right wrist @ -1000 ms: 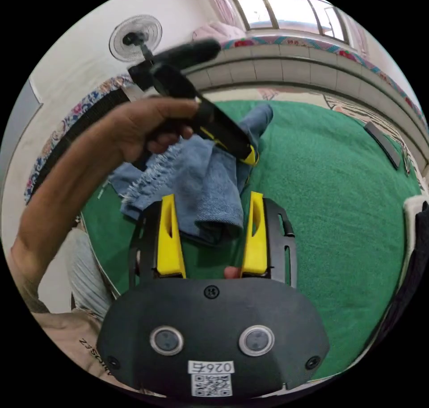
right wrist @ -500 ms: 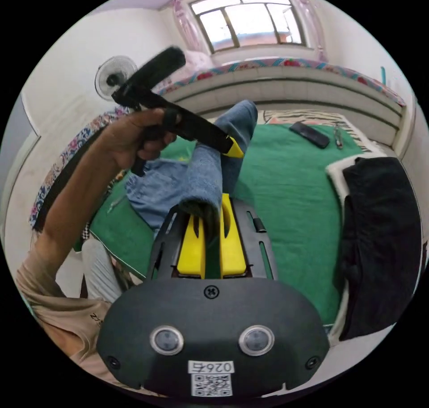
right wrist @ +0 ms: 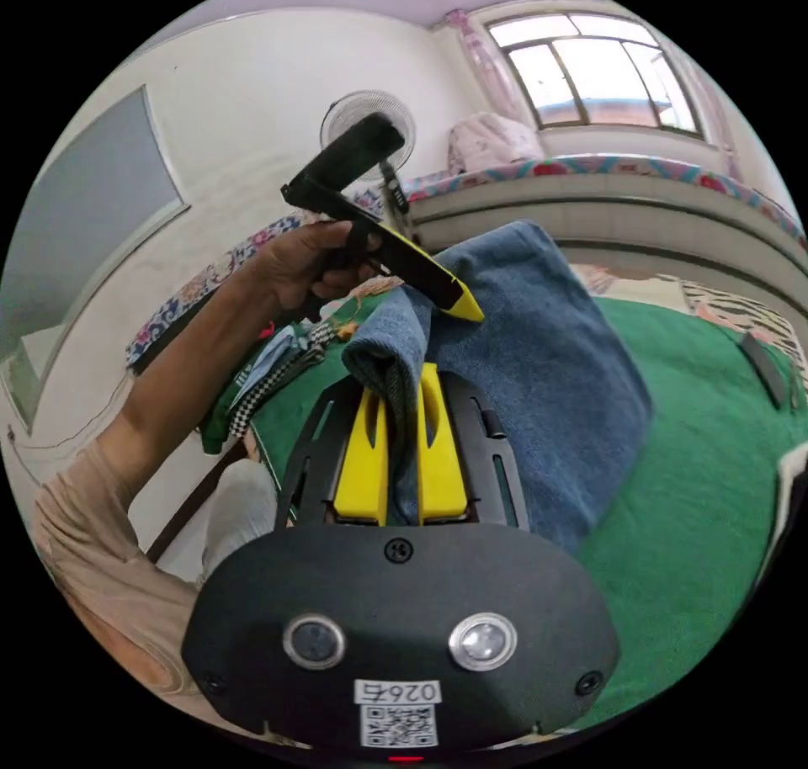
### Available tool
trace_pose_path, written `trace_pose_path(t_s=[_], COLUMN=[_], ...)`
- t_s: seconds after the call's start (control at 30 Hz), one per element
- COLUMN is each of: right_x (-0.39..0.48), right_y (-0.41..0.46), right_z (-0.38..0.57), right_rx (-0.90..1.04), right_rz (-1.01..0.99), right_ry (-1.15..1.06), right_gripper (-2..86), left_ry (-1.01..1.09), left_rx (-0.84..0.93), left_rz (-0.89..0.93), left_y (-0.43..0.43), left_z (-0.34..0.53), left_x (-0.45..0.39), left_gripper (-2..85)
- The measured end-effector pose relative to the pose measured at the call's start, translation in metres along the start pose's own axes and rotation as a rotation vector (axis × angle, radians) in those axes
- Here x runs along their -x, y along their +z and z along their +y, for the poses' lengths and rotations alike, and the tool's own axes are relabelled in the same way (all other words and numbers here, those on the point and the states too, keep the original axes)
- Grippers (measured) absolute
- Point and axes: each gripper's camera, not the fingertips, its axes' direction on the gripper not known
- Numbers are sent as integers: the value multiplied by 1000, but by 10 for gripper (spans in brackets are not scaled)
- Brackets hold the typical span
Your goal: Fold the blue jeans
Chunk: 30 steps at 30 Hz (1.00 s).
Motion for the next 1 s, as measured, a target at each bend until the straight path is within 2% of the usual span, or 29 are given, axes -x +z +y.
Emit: trace_pose_path(t_s=[0.1,0.2,0.27,0.33,0.43,0.5,0.57,0.6,0.67,0.7,0.73,0.77,0.83,0.9,1.0], right_x=[-10,-23,-38,-46,-50,-49,-49,-49,-53,-54,-55,-57,-65,-80,-102], right_y=[54,70,72,72,68,66,72,75,80,77,67,57,52,43,1], right_z=[-11,-4,1,-2,-8,-13,-18,-19,-22,-24,-28,-32,-37,-44,-60], right_rx=[148,253,323,361,361,375,434,460,516,506,475,461,502,515,419], right_rz=[-145,-26,-3,-49,-59,-41,19,28,48,47,40,60,97,42,54], right_ry=[21,22,51,70,70,44,14,10,-7,-6,-3,-4,-19,39,116], right_gripper=[44,40,28,20,1,-6,-9,-9,-9,-9,-9,-9,-9,-9,-7], left_ry=[-102,-234,-276,-359,-399,-295,-169,-107,-103,-163,-136,-146,-236,-226,-201], left_rx=[38,47,-47,-226,-472,-599,-630,-579,-391,-212,-171,-208,-261,-292,-469], left_rz=[-51,-23,98,251,280,281,209,108,-157,-388,-464,-456,-280,-206,-244], left_y=[6,22,18,-8,-60,-86,-95,-88,-60,-33,-19,-21,-44,-63,-96], left_z=[32,53,67,94,135,150,152,147,133,124,122,126,137,146,172], left_x=[63,123,148,174,180,157,118,93,68,67,70,73,96,101,99], left_gripper=[54,59,62,62,37,11,-3,-6,-8,-7,-7,-7,-7,-7,1])
